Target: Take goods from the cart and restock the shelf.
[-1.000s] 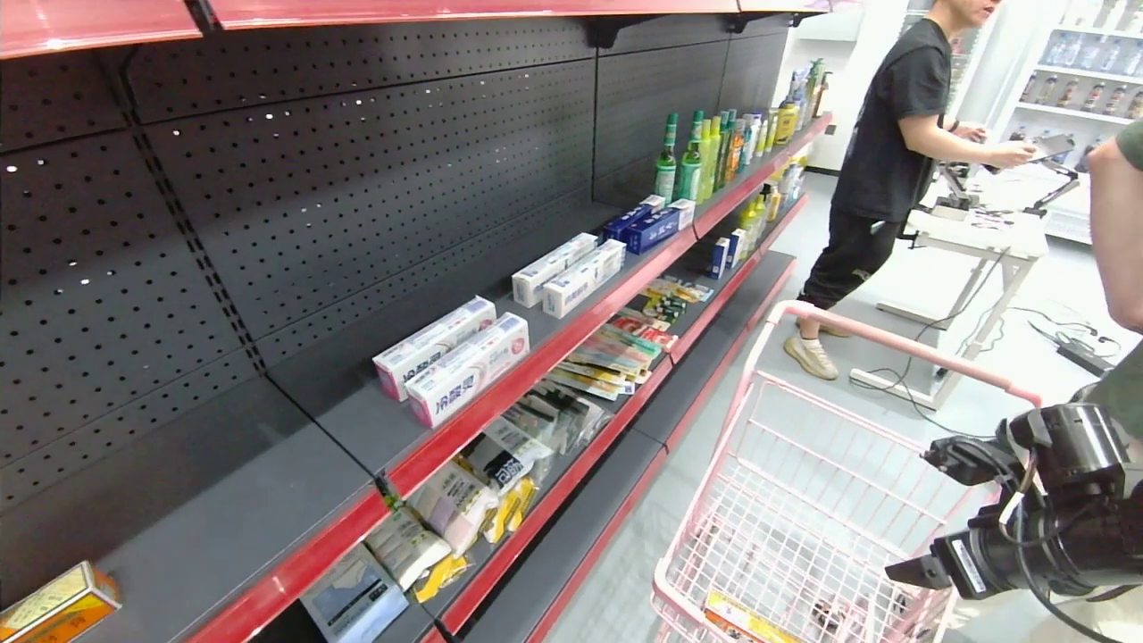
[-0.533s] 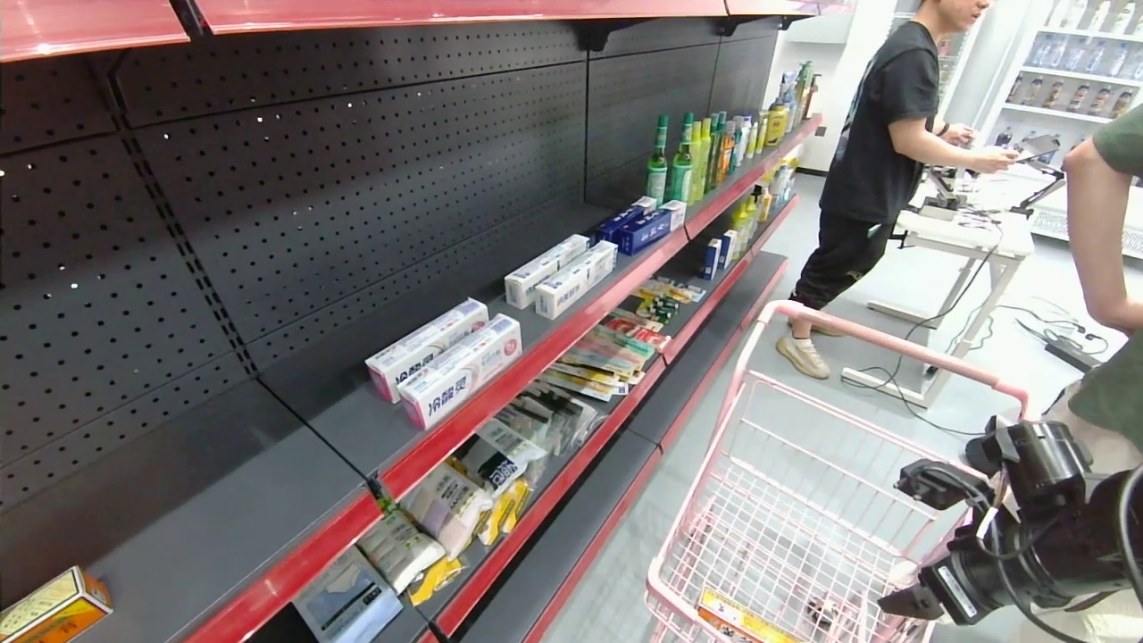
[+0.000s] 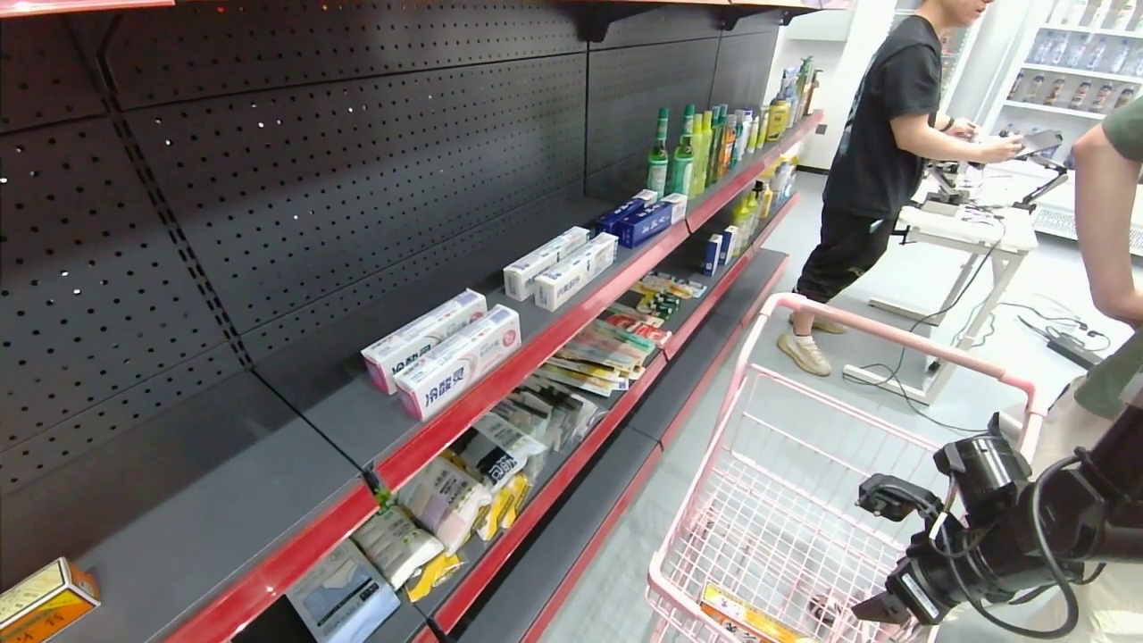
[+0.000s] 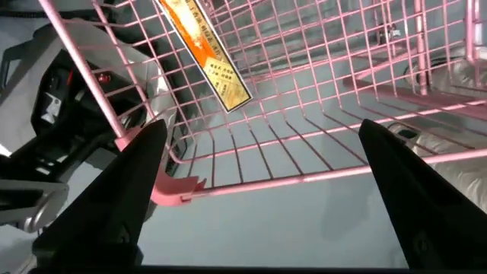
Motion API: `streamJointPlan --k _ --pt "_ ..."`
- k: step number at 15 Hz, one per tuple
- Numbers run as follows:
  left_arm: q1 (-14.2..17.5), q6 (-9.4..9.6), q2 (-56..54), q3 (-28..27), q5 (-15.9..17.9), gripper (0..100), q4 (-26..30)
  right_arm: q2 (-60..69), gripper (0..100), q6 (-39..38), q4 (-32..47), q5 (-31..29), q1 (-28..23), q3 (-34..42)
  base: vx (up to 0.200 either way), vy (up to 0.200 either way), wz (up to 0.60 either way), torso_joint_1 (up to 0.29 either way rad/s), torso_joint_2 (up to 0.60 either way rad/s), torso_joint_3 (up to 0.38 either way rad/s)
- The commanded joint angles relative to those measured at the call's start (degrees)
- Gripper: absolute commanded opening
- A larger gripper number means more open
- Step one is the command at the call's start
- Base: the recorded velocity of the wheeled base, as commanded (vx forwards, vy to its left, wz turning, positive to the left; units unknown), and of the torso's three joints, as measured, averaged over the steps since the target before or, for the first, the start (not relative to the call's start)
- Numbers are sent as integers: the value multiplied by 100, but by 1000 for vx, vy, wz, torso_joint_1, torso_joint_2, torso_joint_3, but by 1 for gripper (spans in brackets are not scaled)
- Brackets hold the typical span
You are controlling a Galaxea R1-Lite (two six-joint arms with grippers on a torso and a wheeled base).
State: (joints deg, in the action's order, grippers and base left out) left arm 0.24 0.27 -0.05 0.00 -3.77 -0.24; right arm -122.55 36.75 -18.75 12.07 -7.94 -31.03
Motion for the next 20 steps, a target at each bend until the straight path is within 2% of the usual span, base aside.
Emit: streamJointPlan --k 1,5,9,20 --pt "2 0 5 0 -1 100 -2 -287 100 60 -6 6 29 -88 0 0 0 -144 320 178" --pt "2 0 5 0 -1 100 -2 -340 100 394 -6 15 29 -229 0 0 0 -155 338 188" --pt "2 0 5 0 -1 100 -2 -410 100 587 -6 384 90 -387 0 0 0 -148 337 188" --pt "2 0 5 0 -1 100 -2 -674 100 640 -6 595 398 -396 0 0 0 -108 254 145"
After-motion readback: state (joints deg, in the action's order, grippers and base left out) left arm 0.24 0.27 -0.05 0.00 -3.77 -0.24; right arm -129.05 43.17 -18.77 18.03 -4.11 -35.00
